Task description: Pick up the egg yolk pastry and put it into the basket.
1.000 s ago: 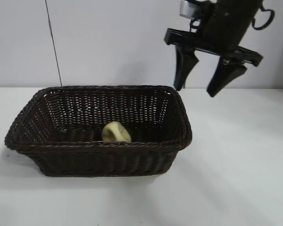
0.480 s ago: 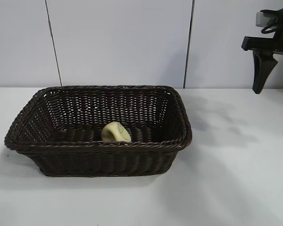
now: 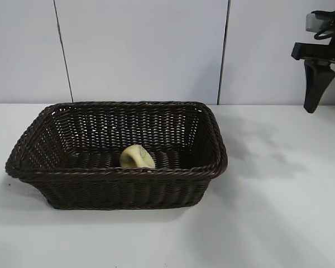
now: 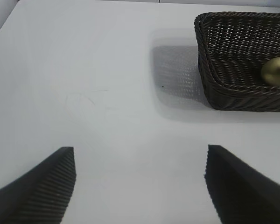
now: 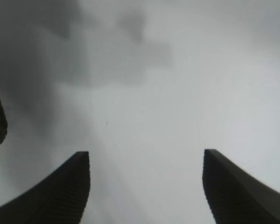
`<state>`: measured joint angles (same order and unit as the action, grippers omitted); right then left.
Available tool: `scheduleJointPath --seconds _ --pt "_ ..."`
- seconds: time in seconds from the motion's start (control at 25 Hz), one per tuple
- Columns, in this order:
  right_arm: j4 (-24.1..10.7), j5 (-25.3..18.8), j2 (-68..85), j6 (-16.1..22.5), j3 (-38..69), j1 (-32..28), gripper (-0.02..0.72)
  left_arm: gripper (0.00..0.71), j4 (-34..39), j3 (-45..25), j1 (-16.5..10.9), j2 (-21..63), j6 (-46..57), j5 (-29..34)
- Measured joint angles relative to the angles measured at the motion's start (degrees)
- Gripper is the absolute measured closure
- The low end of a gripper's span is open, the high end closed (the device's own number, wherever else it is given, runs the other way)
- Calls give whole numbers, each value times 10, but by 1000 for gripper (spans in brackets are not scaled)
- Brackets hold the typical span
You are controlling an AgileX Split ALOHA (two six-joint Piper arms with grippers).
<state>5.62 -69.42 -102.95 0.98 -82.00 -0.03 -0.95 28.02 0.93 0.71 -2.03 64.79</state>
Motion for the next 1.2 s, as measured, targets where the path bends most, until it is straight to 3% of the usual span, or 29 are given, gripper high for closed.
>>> scheduleJointPath --seconds 0.56,1.2 --pt "-1 0 312 -38 314 0 207 150 0 0 0 0 0 0" --pt "-1 86 650 -38 551 0 208 150 0 0 0 0 0 0"
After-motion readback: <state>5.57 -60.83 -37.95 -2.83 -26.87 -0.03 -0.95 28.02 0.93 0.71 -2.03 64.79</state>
